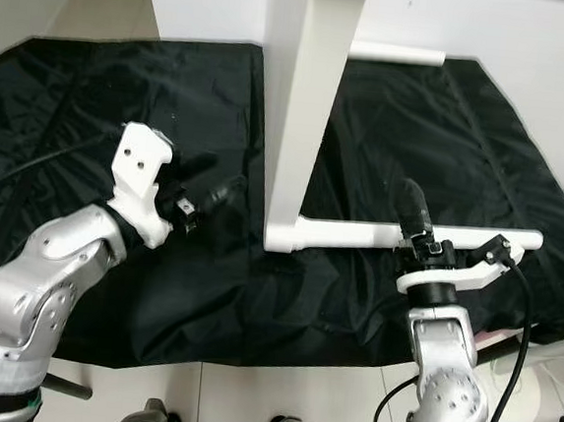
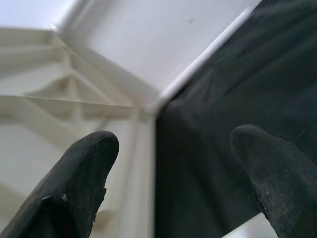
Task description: Building children table
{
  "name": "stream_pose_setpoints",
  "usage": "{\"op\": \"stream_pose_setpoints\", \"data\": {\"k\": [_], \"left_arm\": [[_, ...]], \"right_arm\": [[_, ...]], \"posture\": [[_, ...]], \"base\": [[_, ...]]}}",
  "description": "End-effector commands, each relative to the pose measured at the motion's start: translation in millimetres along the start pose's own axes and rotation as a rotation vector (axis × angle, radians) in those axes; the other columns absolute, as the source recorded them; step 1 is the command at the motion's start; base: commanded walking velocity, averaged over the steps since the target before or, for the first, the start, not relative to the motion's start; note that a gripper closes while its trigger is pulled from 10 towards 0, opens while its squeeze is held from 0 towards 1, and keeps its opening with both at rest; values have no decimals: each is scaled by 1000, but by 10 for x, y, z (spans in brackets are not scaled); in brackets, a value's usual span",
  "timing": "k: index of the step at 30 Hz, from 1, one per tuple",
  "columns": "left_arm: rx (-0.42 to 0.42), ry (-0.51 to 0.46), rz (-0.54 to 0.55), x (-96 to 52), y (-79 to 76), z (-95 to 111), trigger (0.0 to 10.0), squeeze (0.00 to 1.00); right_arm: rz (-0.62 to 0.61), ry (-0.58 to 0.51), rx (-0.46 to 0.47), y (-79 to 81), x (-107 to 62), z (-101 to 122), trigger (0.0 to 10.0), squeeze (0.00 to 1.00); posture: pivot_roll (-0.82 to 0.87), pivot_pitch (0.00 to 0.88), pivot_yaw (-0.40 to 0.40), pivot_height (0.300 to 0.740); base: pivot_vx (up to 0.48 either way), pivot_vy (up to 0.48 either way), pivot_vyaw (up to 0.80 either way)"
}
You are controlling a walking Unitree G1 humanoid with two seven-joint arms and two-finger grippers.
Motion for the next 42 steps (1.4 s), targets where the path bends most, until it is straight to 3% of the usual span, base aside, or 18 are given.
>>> {"op": "stream_pose_setpoints", "data": {"k": [1,5,9,10,12,15,18,24,28,29,32,35,42], "left_arm": [[-6,33,104,5,107,-63,10000,0],[26,28,212,100,255,-62,10000,0],[31,19,248,116,301,-58,10000,0],[27,23,267,128,331,-73,10000,0],[27,23,267,128,331,-73,10000,0],[13,22,321,140,386,-112,10000,0],[34,23,355,108,389,-135,10000,0],[-6,20,393,64,335,-232,10000,0],[-30,16,393,58,304,-276,10000,0],[-6,11,382,47,245,-333,10000,0],[-6,11,382,47,245,-333,10000,0],[14,7,340,4,115,-466,10000,0],[10,2,326,-52,11,-647,10000,0]], "right_arm": [[-36,4,-47,-25,15,-16,10000,0],[-159,17,-233,-113,166,20,10000,0],[-169,17,-280,-114,176,25,10000,0],[-178,19,-336,-115,180,20,10000,0],[-178,19,-336,-115,180,20,10000,0],[-173,18,-448,-107,165,-42,10000,0],[-173,40,-535,-114,127,-140,10000,0],[-156,43,-695,-68,102,-251,10000,0],[-153,28,-717,-45,93,-275,10000,0],[-124,20,-777,-8,66,-331,10000,0],[-124,20,-777,-8,66,-331,10000,0],[-92,13,-845,14,-59,-469,10000,0],[-58,51,-856,43,-269,-734,10000,0]], "posture": [[6,60,-14,740],[-9,67,-21,740],[-10,70,-22,740],[-12,79,-19,740],[-12,79,-19,740],[-7,88,-17,740],[-5,78,-19,740],[-19,47,-14,740],[-25,35,-9,740],[-36,19,1,740],[-36,19,1,740],[-48,0,15,740],[-44,0,24,740]], "base": [[0,0,0],[0,0,0],[0,0,0],[0,0,0],[0,0,0],[0,0,0],[0,0,0],[0,0,0],[0,0,0],[0,0,0],[0,0,0],[0,0,0],[0,0,0]]}}
Point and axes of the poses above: a point about 5 cm out from each wrist's last joint towards the gripper, its own x axis pointing out of the wrist towards the gripper, its own z axis along the axis of the wrist's last joint, y = z × x, the point moved 3 cm from there along x, pointing out of the wrist towards the gripper
